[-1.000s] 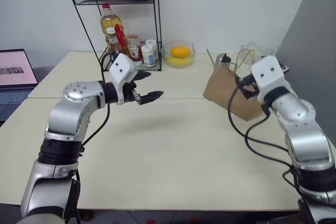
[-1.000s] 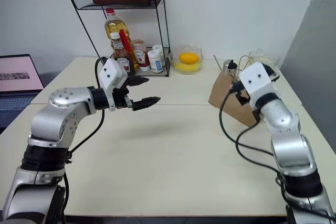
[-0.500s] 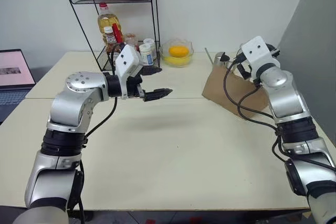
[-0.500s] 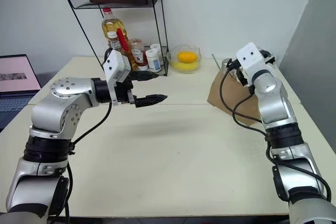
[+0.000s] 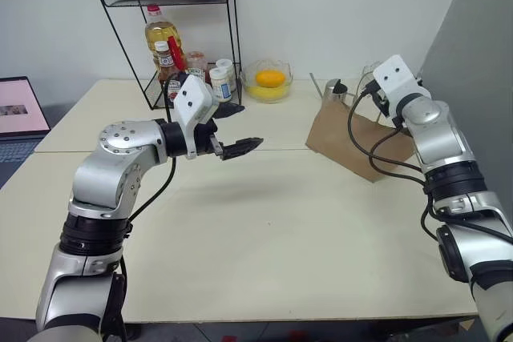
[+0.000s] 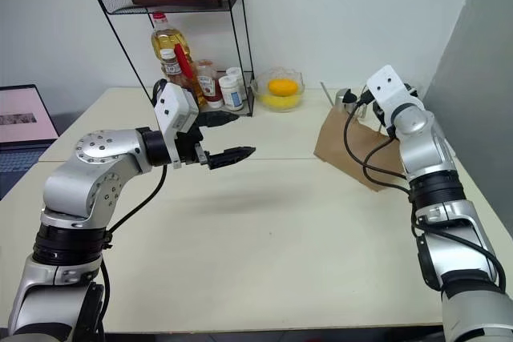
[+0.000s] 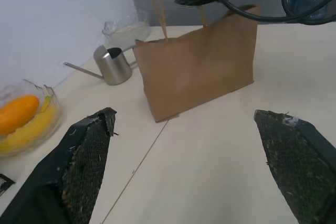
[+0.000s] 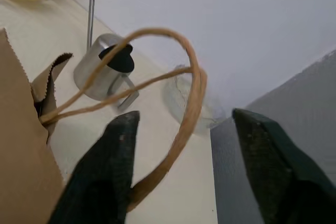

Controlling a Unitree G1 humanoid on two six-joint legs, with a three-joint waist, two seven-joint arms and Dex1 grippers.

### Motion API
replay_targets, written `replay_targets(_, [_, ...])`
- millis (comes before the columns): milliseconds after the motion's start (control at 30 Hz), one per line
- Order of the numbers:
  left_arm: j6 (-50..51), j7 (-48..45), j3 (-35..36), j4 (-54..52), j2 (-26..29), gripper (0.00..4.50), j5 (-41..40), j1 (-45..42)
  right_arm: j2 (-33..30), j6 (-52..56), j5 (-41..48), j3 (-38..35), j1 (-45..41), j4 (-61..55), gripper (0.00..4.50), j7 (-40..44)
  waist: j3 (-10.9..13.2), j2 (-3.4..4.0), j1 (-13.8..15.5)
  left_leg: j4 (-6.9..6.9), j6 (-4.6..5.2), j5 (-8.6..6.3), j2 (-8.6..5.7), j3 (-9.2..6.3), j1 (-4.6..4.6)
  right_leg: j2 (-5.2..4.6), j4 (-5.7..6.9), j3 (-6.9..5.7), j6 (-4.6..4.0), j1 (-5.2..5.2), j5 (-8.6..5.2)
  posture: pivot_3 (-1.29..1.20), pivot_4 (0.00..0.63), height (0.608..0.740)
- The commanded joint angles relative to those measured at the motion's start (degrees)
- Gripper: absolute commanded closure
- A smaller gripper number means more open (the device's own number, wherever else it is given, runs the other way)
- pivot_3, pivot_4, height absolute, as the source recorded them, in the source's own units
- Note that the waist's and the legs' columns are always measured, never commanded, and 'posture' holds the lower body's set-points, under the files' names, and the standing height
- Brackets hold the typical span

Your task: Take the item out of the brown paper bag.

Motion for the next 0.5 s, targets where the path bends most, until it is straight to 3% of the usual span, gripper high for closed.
replay_targets(33, [-0.89, 1.84, 1.90, -0.76, -0.54, 0.00, -0.47, -1.43, 0.25, -1.49, 1.22, -1.85, -2.57, 0.69, 2.97, 0.47, 0.00, 0.00, 0.00, 0.00, 0.00, 0.00, 0.00, 0.00, 0.00, 0.00, 0.00, -0.01, 0.00, 0.01, 0.00, 0.00, 0.150, 0.740])
replay_targets(167, [-1.12, 2.21, 1.81, -1.36, -0.88, 0.00, -0.61, -0.64, 0.30, -1.79, 1.06, -2.10, -2.88, 0.48, 4.35, 0.87, 0.00, 0.00, 0.01, 0.01, 0.00, 0.00, 0.00, 0.00, -0.02, 0.00, 0.02, -0.02, 0.00, 0.01, 0.00, 0.00, 0.150, 0.740])
replay_targets(500, [-2.51, 2.30, 1.62, 0.57, -0.89, 0.00, 0.10, -1.84, -0.51, -8.30, -1.78, 1.12, -3.07, -2.68, 4.43, 3.87, 0.00, 0.00, -0.04, 0.02, 0.00, 0.00, 0.00, 0.00, -0.02, 0.00, 0.03, -0.01, 0.00, 0.00, 0.00, 0.00, 0.150, 0.740])
